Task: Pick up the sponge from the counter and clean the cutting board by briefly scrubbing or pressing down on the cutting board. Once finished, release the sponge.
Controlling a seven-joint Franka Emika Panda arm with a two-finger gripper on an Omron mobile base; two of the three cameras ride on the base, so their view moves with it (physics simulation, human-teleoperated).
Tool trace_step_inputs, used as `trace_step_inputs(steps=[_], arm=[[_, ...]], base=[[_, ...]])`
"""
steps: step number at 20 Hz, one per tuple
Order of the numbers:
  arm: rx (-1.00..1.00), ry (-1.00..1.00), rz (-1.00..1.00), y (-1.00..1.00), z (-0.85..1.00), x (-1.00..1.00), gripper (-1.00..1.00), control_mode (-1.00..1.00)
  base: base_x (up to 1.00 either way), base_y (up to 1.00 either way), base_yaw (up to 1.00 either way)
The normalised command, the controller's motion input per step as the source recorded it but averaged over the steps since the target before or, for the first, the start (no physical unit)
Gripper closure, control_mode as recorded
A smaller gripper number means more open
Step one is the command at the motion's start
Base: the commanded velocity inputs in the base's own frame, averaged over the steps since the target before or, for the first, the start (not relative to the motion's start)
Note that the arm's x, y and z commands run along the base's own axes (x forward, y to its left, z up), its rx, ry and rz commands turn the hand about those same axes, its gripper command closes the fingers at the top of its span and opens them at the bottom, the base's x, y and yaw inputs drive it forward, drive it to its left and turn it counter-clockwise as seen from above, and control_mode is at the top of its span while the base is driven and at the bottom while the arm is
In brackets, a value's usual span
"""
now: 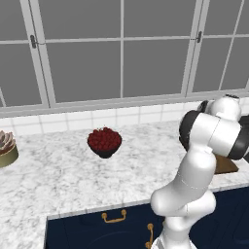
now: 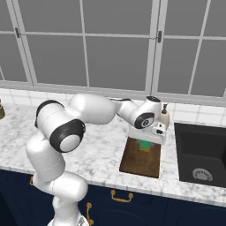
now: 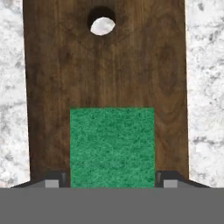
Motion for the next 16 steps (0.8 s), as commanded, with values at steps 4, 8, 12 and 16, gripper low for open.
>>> trace_step_inputs(steps=[4, 8, 12, 16], arm=[[0.00, 0.01, 0.00, 0.46, -0.79, -0.03, -1.00, -1.00], [0.00, -0.07, -0.01, 0.05, 0.27, -0.19, -1.00, -1.00], [-0.09, -0.25, -0.03, -0.08, 1.00, -0.56, -1.00, -1.00], [-0.13, -0.32, 0.00, 0.01, 0.96, -0.79, -1.00, -1.00]], base=[[0.00, 0.00, 0.00], [0.00, 0.00, 0.00], [0.00, 0.00, 0.00], [0.00, 0.00, 0.00]])
